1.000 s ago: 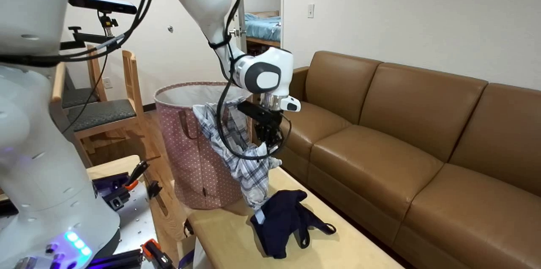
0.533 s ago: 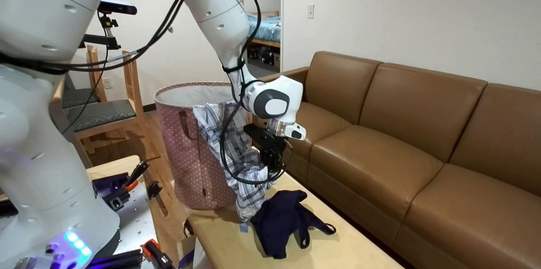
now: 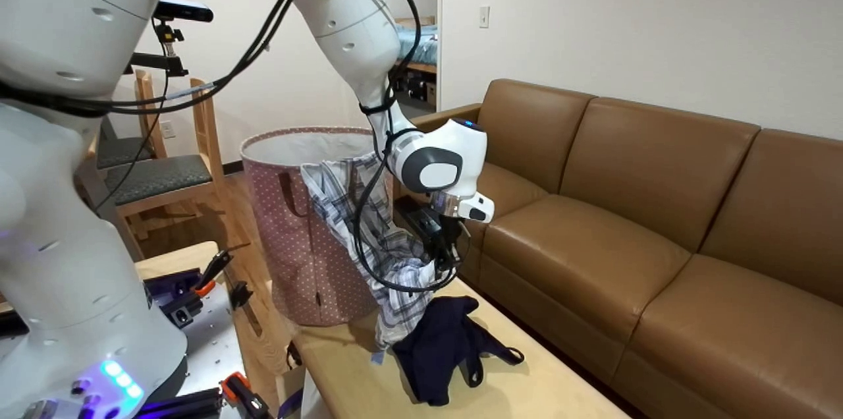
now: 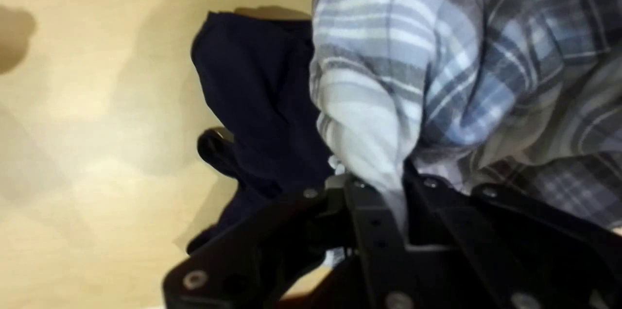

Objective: Remove the checkered shirt from the pink laundry bag

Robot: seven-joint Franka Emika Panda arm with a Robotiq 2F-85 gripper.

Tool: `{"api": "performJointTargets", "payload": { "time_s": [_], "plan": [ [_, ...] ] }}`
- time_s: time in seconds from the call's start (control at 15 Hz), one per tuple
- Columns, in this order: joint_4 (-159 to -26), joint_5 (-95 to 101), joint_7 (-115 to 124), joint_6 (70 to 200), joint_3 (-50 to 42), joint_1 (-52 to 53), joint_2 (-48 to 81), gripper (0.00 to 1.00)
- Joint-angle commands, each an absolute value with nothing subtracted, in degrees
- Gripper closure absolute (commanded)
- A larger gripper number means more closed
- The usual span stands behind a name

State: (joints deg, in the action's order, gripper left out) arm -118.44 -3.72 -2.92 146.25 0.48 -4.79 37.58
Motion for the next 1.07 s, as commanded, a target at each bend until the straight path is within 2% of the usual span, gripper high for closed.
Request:
{"api": "performJointTargets", "payload": {
  "time_s": [0.0, 0.2, 0.53, 0.67, 1.0],
  "plan": [
    [-118.07, -6.51, -10.47, 151.63, 6.09, -8.01, 35.66, 0.55],
    [-118.38, -5.08, -14.35, 152.66, 7.91, -8.28, 33.25, 0.35],
    [-121.00, -6.40, -16.51, 145.33, 9.47, -8.41, 25.75, 0.03],
    [-123.01, -5.97, -16.90, 142.47, 9.04, -7.64, 20.85, 0.00],
    [-123.43, -3.77, -18.40, 131.24, 8.81, -3.32, 9.70, 0.00]
  ]
}}
